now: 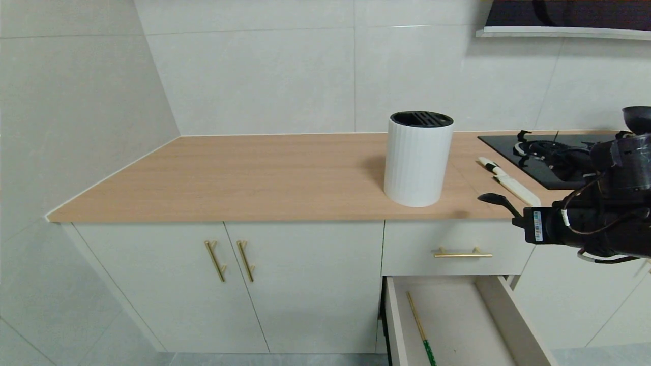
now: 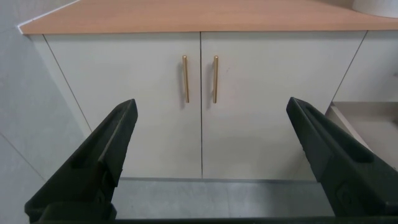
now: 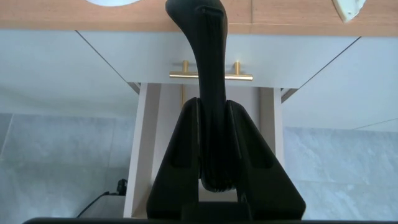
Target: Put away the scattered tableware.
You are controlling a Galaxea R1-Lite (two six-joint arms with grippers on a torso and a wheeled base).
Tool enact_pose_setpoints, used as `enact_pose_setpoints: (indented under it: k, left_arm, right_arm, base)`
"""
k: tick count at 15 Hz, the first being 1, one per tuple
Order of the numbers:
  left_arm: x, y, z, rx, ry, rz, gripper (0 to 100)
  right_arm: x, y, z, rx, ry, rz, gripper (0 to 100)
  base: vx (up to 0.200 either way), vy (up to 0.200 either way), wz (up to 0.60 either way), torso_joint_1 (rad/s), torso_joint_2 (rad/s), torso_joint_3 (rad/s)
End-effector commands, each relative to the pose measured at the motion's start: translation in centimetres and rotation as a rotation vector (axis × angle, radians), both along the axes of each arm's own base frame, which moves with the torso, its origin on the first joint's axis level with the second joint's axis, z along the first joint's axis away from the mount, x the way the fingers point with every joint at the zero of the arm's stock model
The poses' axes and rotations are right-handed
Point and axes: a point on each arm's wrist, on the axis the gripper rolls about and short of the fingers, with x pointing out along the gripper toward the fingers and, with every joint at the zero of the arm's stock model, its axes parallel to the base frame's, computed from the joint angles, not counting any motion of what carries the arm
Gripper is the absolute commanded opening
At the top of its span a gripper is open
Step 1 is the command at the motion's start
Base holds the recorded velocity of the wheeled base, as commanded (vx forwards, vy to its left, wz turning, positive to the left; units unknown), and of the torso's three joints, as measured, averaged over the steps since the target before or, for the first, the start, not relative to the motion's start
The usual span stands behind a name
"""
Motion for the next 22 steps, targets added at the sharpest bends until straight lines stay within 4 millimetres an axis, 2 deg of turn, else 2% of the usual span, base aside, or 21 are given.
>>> enact_pose_setpoints:
  k: [1, 17, 22]
  left_arm:
    - [0.0, 0.0, 0.0, 0.0, 0.0, 0.001, 100]
    - [0.0, 0.0, 0.0, 0.0, 0.0, 0.001, 100]
    - [0.0, 0.0, 0.0, 0.0, 0.0, 0.0, 100]
  right_arm:
    - [0.1, 0.0, -0.2, -0.004, 0.006, 0.002, 0]
    - [0.6, 0.1, -1.0, -0.012, 0.014, 0.005, 0]
    - [0.7, 0.2, -1.2, -0.014, 0.022, 0.005, 0]
  base:
    - [0.0, 0.0, 0.0, -0.168, 0.41, 0.237]
    - [0.0, 0.0, 0.0, -0.169, 0.46, 0.29]
    - [0.0, 0.0, 0.0, -0.036, 0.15, 0.109]
